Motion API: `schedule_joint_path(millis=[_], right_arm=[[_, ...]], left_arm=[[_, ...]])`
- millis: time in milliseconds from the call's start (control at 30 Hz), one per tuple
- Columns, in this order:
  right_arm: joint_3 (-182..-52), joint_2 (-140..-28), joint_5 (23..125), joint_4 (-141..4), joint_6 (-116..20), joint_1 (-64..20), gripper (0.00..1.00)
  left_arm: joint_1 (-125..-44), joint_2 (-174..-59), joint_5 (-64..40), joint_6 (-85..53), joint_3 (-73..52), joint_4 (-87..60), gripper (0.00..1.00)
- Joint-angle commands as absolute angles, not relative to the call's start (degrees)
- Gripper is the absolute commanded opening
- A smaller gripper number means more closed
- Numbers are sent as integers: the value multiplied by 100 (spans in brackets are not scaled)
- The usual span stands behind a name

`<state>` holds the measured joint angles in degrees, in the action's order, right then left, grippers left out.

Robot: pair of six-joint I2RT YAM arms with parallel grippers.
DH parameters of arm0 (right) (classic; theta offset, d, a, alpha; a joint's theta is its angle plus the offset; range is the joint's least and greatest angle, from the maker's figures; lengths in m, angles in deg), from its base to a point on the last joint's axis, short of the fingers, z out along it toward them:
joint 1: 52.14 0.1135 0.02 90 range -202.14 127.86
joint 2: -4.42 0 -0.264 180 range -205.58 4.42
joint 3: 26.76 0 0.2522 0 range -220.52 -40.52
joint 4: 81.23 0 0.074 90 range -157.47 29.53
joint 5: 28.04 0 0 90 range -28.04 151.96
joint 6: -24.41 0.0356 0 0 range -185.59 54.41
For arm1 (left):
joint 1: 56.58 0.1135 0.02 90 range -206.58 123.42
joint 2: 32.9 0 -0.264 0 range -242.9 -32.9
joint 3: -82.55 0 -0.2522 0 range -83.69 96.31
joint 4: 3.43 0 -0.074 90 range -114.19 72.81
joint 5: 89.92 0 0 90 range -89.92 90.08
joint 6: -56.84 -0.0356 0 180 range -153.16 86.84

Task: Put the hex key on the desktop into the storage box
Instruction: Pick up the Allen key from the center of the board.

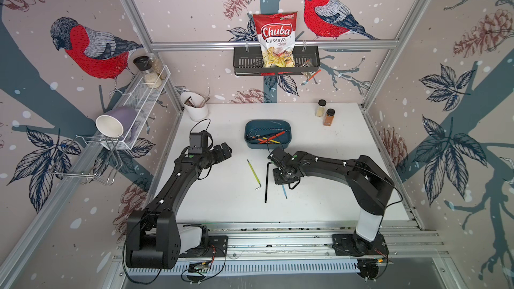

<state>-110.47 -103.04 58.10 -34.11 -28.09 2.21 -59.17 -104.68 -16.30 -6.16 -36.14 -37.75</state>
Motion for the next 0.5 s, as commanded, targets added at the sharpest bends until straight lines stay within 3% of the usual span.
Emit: schedule_joint_path(millis=[0,233,333,467], right_arm=[[-11224,-10529,5599,-2956,-2816,278,31],[-11247,-10801,5641,-2967,-2874,284,29],[-11196,-11057,5682,-3039,-2933,288,21],[-11047,-11408,5705,-3146,-2999,340,2]], left_arm=[[-5929,-10414,-1652,-604,-3615,-3771,96],[-5926,-10338,-1659,-600,-3654,-3726,96],[-5927,-10347,-1679,-587,-3649,-3725,96],[-5928,-10347,-1678,-595,-3641,-3731,96]])
